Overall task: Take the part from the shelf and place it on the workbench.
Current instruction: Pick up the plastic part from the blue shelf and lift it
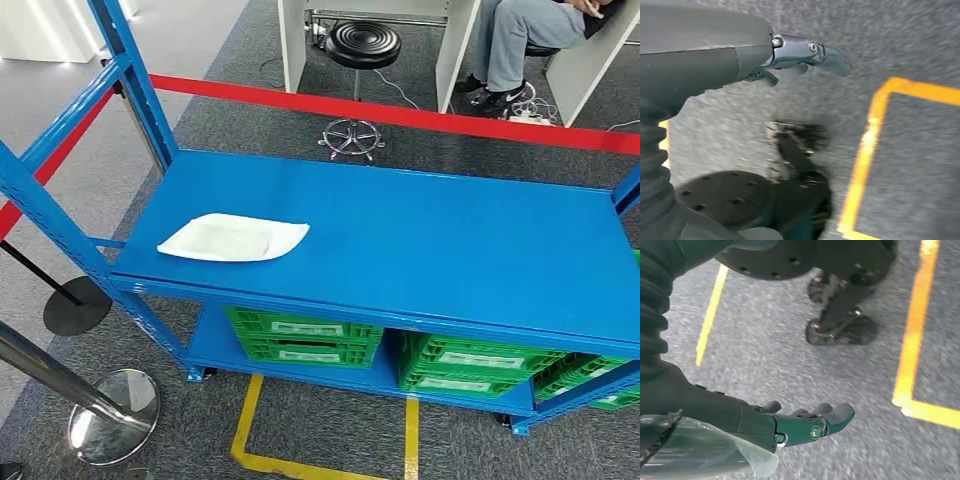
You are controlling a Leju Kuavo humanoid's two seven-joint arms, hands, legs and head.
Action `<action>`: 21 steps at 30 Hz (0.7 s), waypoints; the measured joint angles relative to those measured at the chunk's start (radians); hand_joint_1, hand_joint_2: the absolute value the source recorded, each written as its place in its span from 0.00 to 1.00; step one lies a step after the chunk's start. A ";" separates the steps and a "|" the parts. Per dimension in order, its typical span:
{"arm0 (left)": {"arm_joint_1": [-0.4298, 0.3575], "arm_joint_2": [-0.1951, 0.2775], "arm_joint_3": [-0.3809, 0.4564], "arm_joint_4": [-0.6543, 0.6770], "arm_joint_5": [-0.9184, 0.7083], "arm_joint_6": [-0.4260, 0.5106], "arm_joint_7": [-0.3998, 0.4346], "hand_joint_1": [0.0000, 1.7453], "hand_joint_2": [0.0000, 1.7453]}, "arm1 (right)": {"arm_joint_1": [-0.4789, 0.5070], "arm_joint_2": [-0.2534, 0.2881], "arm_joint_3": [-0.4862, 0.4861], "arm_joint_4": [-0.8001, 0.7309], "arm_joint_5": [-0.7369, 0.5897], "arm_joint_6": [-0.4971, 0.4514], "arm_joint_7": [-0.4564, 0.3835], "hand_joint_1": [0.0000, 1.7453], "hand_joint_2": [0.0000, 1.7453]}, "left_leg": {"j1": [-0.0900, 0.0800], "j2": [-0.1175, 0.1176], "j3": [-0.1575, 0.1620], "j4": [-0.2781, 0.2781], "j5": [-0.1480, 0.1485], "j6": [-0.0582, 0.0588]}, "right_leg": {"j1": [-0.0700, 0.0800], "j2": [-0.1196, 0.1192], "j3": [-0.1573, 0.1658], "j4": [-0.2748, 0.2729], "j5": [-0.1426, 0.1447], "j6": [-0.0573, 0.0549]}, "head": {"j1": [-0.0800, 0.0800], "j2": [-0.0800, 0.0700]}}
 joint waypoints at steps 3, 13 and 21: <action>-0.011 -0.005 0.019 0.011 0.024 -0.001 -0.048 0.00 1.00 | -0.011 0.000 -0.026 0.013 0.018 -0.011 -0.032 0.00 1.00 | 0.000 0.000 0.000 0.000 0.000 0.000 | 0.000 0.000 0.000 0.000 0.000 0.000 | 0.000 0.000; -0.052 -0.028 0.115 0.054 0.103 -0.019 -0.290 0.00 1.00 | -0.058 0.000 -0.147 0.075 0.105 -0.064 -0.175 0.00 1.00 | 0.000 0.000 0.000 0.000 0.000 0.000 | -0.001 0.000 0.000 0.000 0.000 0.000 | 0.000 0.000; -0.018 -0.059 0.204 -0.160 -0.140 0.005 -0.353 0.00 1.00 | -0.065 0.000 -0.185 0.099 0.147 -0.078 -0.178 0.00 1.00 | 0.000 0.000 0.000 0.001 0.000 0.000 | -0.001 0.000 -0.001 0.000 0.000 0.001 | 0.000 0.000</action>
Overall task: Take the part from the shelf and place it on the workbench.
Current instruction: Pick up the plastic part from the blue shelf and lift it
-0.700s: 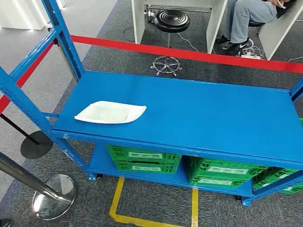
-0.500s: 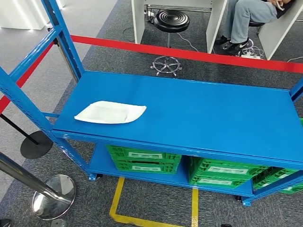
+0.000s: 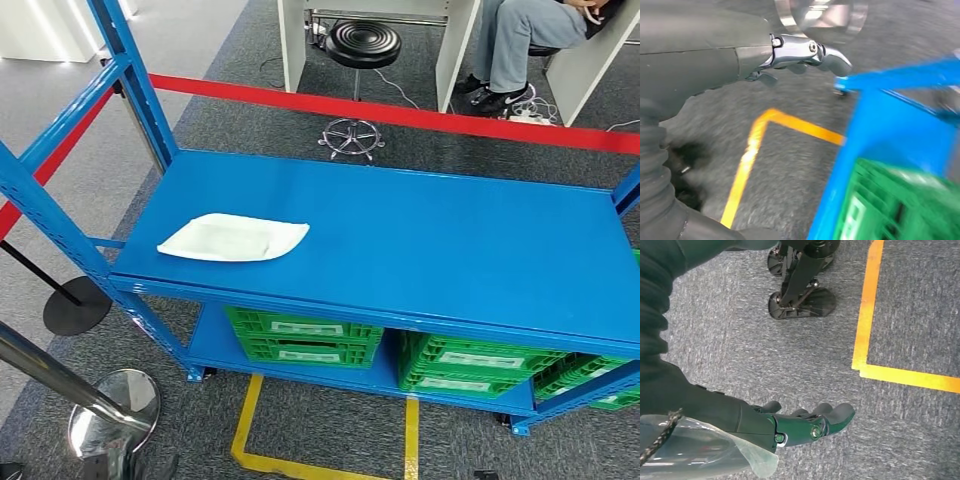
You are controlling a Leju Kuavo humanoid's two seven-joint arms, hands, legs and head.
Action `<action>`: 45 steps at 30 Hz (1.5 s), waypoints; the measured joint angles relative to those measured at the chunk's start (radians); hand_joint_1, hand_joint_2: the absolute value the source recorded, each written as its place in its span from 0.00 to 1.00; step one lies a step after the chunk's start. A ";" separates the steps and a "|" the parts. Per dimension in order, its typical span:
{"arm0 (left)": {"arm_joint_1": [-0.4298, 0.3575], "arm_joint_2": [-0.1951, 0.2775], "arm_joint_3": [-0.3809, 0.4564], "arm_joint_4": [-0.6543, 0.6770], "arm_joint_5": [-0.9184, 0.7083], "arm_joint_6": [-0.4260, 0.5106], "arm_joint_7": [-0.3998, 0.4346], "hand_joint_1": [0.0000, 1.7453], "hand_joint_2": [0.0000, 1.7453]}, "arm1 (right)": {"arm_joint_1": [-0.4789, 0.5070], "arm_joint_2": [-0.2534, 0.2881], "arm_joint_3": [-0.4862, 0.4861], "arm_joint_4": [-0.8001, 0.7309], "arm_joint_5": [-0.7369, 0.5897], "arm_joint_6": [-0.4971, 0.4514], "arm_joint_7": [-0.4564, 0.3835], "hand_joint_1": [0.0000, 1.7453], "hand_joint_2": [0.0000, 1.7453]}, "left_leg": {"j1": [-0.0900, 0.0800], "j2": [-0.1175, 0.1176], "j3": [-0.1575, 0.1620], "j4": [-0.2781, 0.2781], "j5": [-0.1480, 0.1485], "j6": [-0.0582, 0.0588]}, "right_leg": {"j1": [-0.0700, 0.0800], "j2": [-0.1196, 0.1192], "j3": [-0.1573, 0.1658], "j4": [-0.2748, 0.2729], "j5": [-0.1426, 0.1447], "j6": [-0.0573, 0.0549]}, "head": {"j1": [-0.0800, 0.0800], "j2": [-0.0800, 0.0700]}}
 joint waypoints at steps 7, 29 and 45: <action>0.091 -0.106 0.093 -0.569 -0.287 -0.111 0.074 0.00 1.00 | 0.000 0.000 -0.014 0.009 0.037 -0.001 0.021 0.00 1.00 | -0.001 0.001 -0.001 0.000 0.000 0.000 | 0.000 0.002 0.000 0.000 0.001 0.001 | 0.000 0.000; 0.207 -0.014 -0.122 -1.193 -0.892 0.247 0.458 0.00 1.00 | -0.004 0.014 -0.014 0.012 0.124 0.006 0.058 0.00 1.00 | -0.001 0.002 -0.001 0.000 0.000 0.000 | 0.000 0.002 0.000 0.000 0.001 0.001 | 0.000 0.000; 0.066 0.136 -0.249 -1.152 -1.170 0.061 0.746 0.00 1.00 | -0.030 0.025 0.003 0.012 0.201 0.030 0.100 0.00 1.00 | -0.001 0.002 -0.001 0.000 0.001 0.001 | 0.000 0.002 0.000 0.000 0.002 0.003 | 0.000 0.000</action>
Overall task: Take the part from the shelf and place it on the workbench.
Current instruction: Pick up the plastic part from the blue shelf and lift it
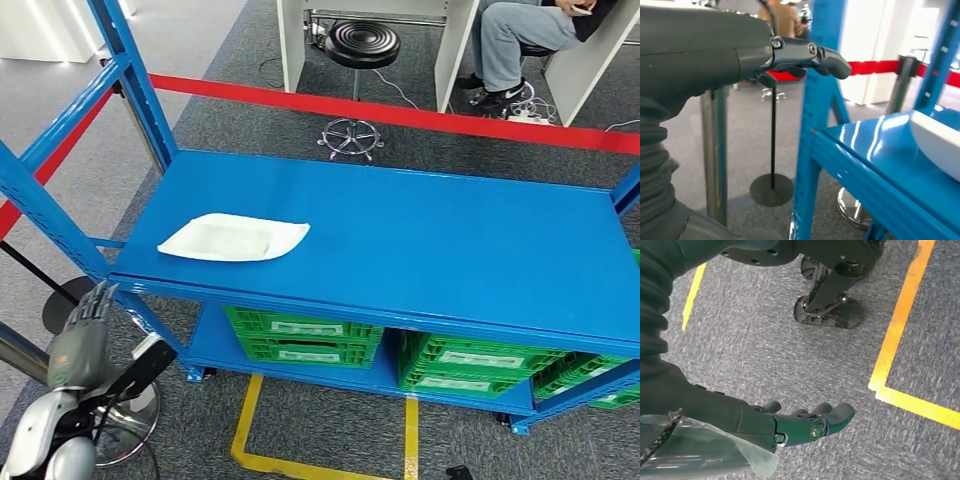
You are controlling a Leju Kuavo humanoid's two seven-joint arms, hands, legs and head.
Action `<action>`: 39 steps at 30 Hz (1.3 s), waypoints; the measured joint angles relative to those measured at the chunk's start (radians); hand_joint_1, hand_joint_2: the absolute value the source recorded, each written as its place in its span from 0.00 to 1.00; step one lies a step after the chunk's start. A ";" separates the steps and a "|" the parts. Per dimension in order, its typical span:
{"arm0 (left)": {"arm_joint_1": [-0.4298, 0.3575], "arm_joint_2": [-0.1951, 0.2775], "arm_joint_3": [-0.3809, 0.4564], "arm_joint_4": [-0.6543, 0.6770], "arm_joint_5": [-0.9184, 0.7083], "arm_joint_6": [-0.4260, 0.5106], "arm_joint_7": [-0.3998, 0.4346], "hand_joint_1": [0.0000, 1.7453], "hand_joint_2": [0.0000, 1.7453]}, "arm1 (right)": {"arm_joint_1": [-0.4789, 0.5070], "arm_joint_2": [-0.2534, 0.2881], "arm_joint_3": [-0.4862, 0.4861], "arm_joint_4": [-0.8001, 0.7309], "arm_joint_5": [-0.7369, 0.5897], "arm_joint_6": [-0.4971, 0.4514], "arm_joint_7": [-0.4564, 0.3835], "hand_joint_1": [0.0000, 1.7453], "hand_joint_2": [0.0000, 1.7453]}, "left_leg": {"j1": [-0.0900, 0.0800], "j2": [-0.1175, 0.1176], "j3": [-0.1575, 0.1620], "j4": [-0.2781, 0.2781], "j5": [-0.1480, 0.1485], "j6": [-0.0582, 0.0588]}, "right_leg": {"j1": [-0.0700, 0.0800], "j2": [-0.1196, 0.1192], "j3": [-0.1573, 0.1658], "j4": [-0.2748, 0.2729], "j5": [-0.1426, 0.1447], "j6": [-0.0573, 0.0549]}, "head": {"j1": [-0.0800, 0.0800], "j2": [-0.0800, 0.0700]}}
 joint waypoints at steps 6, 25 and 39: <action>-0.057 0.026 -0.052 0.041 -0.021 -0.013 0.017 0.00 1.00 | -0.006 0.003 0.012 0.000 0.012 0.001 0.007 0.00 1.00 | 0.000 0.000 0.000 0.000 0.000 0.000 | 0.000 0.001 0.000 0.000 0.000 0.001 | 0.000 0.000; -0.200 0.038 -0.199 0.142 -0.098 -0.025 0.049 0.00 1.00 | -0.023 0.011 0.039 0.000 0.063 0.000 0.040 0.00 1.00 | -0.001 0.001 -0.001 0.000 0.000 0.001 | -0.001 0.001 -0.001 0.000 0.001 0.001 | 0.000 0.000; -0.332 0.036 -0.261 0.253 -0.140 -0.044 0.079 0.00 1.00 | -0.040 0.016 0.065 -0.003 0.120 0.000 0.063 0.00 1.00 | -0.001 0.001 -0.002 0.001 0.001 0.001 | -0.001 0.001 -0.001 0.000 0.002 0.002 | 0.000 0.000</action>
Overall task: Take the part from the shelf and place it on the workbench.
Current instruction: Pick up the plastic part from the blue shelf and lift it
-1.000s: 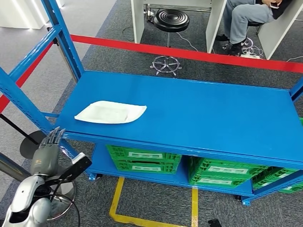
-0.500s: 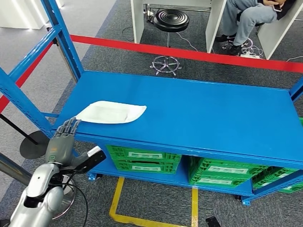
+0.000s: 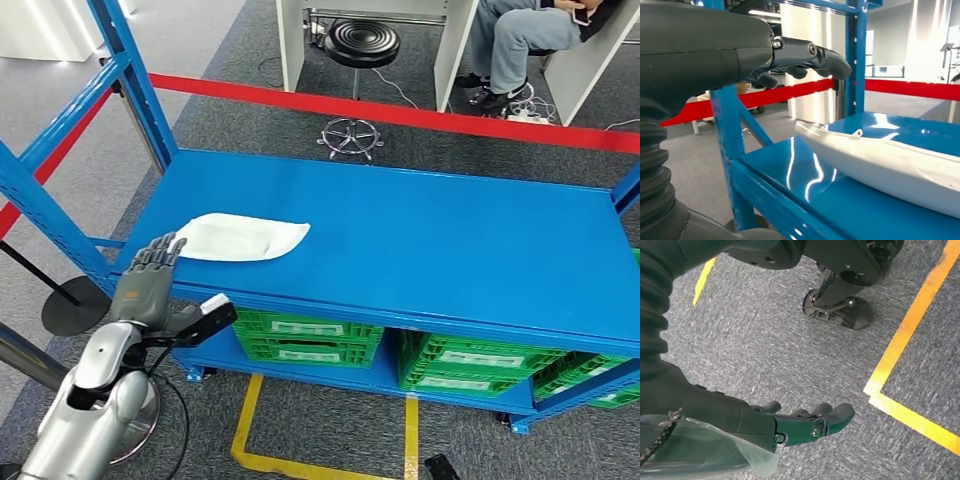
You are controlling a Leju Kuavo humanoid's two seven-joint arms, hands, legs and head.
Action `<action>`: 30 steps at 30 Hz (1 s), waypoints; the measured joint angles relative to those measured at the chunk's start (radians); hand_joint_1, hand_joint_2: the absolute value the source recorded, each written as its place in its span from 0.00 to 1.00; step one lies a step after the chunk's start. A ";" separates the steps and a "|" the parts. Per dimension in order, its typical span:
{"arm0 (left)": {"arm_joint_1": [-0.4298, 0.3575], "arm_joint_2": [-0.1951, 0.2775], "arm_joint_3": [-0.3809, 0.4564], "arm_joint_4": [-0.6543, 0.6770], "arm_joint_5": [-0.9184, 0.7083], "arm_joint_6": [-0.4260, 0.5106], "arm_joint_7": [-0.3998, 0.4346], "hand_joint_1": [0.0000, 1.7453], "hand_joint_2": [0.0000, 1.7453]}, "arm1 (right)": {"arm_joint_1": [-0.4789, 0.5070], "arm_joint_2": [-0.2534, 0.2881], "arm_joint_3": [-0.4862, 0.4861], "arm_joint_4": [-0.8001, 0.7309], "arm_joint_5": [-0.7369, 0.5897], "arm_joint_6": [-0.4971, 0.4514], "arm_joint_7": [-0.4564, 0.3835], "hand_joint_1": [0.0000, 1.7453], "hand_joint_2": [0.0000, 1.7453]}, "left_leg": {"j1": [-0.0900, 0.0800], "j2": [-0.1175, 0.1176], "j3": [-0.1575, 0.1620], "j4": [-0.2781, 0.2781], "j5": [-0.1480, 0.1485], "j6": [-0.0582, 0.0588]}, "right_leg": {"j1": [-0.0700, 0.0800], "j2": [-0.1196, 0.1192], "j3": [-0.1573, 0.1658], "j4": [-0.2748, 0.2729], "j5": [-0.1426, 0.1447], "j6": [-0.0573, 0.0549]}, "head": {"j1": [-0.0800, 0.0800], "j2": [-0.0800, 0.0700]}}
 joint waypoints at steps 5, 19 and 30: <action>-0.065 -0.013 -0.013 0.082 -0.009 0.003 0.010 0.00 1.00 | -0.007 0.002 0.010 -0.002 0.017 0.001 0.012 0.00 1.00 | 0.000 0.000 0.000 0.000 0.000 0.000 | 0.000 0.001 0.000 0.000 0.000 0.000 | 0.000 0.000; -0.136 -0.054 -0.053 0.206 -0.029 0.012 0.007 0.00 1.00 | -0.018 0.008 0.022 -0.008 0.030 0.004 0.020 0.00 1.00 | 0.000 0.001 -0.001 0.000 0.000 0.000 | 0.000 0.001 -0.001 0.000 0.000 0.000 | 0.000 0.000; -0.190 -0.083 -0.065 0.289 -0.023 0.022 0.002 0.00 1.00 | -0.023 0.017 0.028 -0.015 0.045 0.009 0.029 0.00 1.00 | 0.000 0.001 -0.001 0.000 0.000 0.000 | 0.000 0.001 -0.001 0.000 0.000 0.000 | 0.000 0.000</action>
